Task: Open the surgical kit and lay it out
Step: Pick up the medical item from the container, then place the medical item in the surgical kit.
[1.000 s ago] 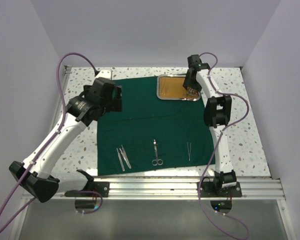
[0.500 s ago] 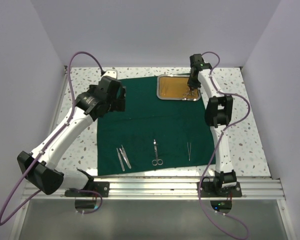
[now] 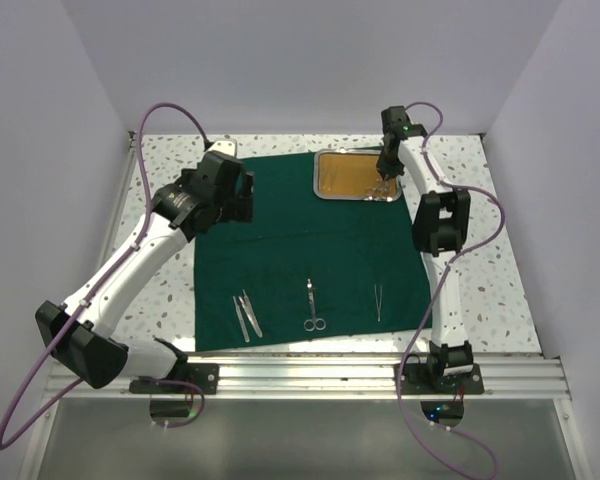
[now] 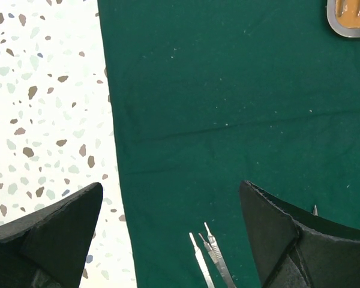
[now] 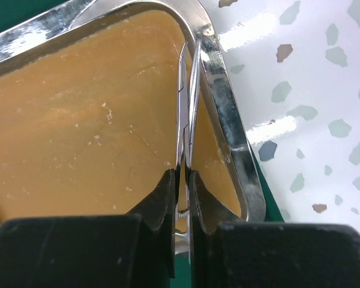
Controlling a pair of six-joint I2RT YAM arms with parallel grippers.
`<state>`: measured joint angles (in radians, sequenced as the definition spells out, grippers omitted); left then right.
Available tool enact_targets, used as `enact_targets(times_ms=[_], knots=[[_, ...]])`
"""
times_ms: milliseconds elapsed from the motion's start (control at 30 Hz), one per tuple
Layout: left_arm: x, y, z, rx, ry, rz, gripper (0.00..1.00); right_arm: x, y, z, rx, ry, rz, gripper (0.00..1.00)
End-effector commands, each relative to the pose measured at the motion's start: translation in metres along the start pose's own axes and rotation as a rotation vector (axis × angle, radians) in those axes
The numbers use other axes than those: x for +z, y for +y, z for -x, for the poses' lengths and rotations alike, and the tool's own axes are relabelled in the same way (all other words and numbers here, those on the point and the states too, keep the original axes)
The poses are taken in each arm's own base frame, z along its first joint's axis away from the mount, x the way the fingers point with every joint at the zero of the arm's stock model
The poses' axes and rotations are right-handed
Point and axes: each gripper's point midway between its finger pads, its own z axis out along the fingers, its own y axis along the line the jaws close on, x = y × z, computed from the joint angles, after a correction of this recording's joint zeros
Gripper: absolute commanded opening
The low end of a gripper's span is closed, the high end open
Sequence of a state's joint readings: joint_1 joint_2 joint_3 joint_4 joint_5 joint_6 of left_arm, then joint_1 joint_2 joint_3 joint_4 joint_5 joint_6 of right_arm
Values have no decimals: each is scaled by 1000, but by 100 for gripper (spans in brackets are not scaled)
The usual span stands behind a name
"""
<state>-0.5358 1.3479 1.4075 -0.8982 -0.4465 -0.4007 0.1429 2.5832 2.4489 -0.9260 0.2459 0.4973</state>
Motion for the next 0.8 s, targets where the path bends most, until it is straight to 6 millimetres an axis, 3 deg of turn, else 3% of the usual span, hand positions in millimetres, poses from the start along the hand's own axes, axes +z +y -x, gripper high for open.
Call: enact_targets(times_ms=[0,267,500,600,667,733,767], knots=[[-7,-1,12,-35,-48,-32,100,-73,-3,50,38,-137,43,0],[-16,-1,11,-64,-55,-58,100,-113,-9,60,32,-179,59,0],[-27,0,8,-95,-58,-82,100,-117,-14,45,21,-144,67,0],[-31,2,8,-104,-64,-83,100,-131,-9,38,20,-138,112,0],[-31,4,8,-103,-68,-75,100,-154,-1,36,9,-156,150,0],[-31,5,9,-104,-72,-70,100,-166,4,18,-18,-127,176,0],[-31,4,12,-108,-79,-71,100,-193,12,14,-37,-151,218,0]])
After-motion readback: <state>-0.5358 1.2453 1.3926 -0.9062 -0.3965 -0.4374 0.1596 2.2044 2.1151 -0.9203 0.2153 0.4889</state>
